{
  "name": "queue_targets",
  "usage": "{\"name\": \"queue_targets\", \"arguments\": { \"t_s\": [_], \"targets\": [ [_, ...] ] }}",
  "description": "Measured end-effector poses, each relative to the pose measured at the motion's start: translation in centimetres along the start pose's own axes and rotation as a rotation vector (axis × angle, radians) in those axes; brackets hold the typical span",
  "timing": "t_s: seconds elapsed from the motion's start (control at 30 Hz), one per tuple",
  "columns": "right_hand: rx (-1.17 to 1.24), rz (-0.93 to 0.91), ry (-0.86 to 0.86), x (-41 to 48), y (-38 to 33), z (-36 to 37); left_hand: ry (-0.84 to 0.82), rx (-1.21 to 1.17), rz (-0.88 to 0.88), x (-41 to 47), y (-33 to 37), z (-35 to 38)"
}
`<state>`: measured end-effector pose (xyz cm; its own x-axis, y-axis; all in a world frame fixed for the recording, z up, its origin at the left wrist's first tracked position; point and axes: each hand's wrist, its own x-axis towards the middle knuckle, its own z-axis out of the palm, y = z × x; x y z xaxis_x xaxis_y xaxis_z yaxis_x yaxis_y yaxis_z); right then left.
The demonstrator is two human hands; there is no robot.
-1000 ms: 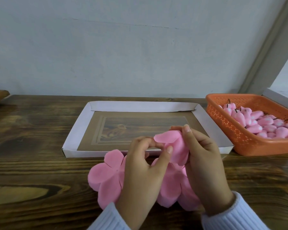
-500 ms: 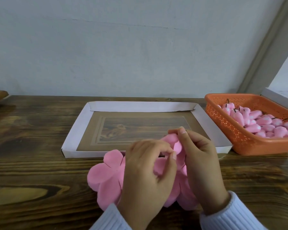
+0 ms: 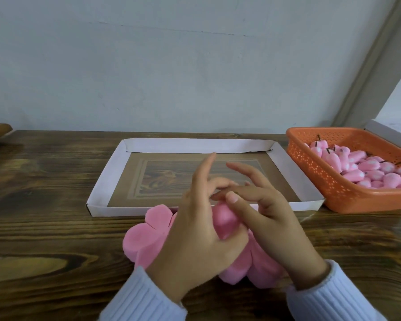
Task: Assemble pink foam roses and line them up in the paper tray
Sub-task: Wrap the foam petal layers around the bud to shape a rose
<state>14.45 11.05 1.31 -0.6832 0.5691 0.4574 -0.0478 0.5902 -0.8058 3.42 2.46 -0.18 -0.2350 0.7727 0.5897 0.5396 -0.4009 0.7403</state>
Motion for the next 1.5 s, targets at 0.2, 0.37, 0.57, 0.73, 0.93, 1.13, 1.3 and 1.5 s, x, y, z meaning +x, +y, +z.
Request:
{"name": "queue_targets", "arguments": {
  "t_s": [0.2,0.37,0.57,0.73,0.93,1.13,1.3,1.5],
  "targets": [
    [0.059,-0.05,-0.256,0.0,0.3,-0.8,-0.062,-0.224,-0.208,0.0,-0.4,-0.6],
    [0.205,-0.039,-0.209,0.1,0.3,-1.0,-0.119,-0.253,-0.311,0.1,-0.3,-0.4],
    [0.259,0.019,-0.139,0.0,0.2,-1.0,-0.151,-0.273,-0.392,0.0,-0.4,-0.1],
    [-0.054,0.058,0.058,-0.2,-0.1,-1.0,-0.126,0.013,-0.338,-0.1,-0.4,0.0],
    [-0.15,0.07,-0.103,-0.2,-0.5,-0.7,-0.115,0.287,-0.233,-0.2,-0.7,0.3],
    [0.529,0.219,0.025,-0.1,-0.3,-1.1,-0.007,-0.316,-0.381,0.3,-0.9,-0.4],
    [1.12,0.314,-0.165,-0.5,-0.6,0.6,-0.115,-0.603,-0.399,0.3,-0.1,-0.2],
    [1.036,0.299,-0.177,-0.9,-0.9,2.1,0.127,-0.635,-0.394,0.1,0.0,0.6]
  ]
}}
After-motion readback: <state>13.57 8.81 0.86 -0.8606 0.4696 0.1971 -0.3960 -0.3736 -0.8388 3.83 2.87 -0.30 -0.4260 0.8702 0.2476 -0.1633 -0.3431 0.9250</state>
